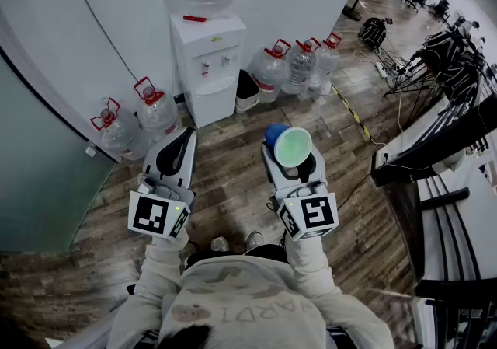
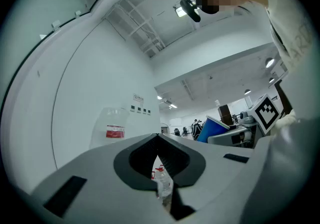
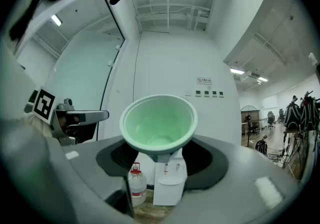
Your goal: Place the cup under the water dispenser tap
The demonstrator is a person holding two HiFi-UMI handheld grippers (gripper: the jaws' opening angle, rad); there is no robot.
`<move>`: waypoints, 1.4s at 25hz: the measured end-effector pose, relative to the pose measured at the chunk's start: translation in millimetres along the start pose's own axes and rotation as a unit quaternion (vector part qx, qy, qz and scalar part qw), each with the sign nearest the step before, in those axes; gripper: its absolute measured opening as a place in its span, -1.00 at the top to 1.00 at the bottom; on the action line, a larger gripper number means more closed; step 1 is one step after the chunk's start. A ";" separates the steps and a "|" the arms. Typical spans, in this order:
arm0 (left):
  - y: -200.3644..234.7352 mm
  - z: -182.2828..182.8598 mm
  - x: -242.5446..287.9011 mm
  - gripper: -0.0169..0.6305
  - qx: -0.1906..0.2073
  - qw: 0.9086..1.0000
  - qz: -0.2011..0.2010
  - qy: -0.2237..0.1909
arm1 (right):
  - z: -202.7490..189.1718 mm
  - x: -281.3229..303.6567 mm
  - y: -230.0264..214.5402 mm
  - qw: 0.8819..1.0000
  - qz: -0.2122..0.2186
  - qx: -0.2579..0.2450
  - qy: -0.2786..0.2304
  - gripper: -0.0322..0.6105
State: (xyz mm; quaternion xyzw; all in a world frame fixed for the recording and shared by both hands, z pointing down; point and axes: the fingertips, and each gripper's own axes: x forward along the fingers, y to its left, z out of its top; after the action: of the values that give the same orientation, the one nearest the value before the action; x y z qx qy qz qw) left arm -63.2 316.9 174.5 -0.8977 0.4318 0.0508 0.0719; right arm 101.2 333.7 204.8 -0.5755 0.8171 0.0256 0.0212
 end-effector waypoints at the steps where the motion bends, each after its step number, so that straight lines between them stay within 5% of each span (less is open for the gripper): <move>1: 0.1 -0.1 -0.4 0.93 0.000 1.000 0.000 0.000 | 0.0 -0.3 0.2 1.000 0.000 -0.001 0.000 0.03; 20: 10.6 2.9 -19.8 0.93 0.006 1.000 -0.009 -0.008 | -1.2 -2.1 27.9 1.000 0.002 -0.012 -0.008 0.02; 35: 54.5 -13.7 60.0 0.93 0.010 1.000 0.011 -0.016 | -9.2 87.1 -22.4 0.999 0.026 -0.016 -0.012 0.02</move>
State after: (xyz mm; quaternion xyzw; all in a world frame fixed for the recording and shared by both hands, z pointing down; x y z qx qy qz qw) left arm -68.2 234.8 174.1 -0.8911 0.4411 0.0617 0.0872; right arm 92.9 243.7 208.0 -0.5542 0.8309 0.0458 0.0209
